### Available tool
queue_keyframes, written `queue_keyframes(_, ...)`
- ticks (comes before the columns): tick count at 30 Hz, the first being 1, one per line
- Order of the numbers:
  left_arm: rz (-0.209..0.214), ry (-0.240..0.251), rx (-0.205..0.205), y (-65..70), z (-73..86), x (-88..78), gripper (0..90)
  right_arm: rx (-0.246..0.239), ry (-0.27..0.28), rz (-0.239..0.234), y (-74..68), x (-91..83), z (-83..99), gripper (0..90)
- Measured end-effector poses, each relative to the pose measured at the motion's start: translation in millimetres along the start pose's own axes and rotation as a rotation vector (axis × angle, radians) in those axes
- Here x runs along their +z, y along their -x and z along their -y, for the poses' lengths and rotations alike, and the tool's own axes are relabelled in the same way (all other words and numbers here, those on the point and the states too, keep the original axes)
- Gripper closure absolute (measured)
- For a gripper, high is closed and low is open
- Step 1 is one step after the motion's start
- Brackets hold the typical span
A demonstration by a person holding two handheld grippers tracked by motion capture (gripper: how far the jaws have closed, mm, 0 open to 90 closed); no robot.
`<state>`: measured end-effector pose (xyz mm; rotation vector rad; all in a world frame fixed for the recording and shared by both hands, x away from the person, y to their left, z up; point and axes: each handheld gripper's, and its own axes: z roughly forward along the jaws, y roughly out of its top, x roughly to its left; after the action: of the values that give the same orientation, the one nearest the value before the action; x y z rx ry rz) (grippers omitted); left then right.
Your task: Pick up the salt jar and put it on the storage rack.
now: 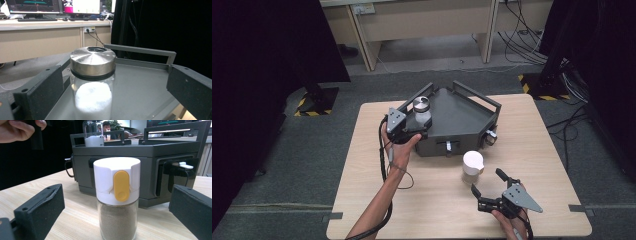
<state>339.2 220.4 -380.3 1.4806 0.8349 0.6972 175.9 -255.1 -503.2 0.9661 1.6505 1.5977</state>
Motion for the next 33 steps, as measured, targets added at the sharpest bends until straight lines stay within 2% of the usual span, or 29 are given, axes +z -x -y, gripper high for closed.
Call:
queue_keyframes(10,0.028,0.014,0.008,5.3,1.4,-10.1,0.3,-0.002,-0.001,-0.001,-0.3,0.2,0.2,0.3)
queue_keyframes(26,0.073,0.047,-0.008,11.1,12.0,-25.6,0.3,0.000,-0.001,0.000,-0.1,0.2,0.2,0.3)
queue_keyframes(29,0.077,0.051,0.013,12.7,14.0,-30.1,0.3,0.001,0.001,0.001,0.1,0.0,0.2,0.3)
queue_keyframes(33,0.091,0.063,0.000,12.5,17.2,-35.9,0.3,0.002,0.001,0.001,0.2,0.0,0.2,0.3)
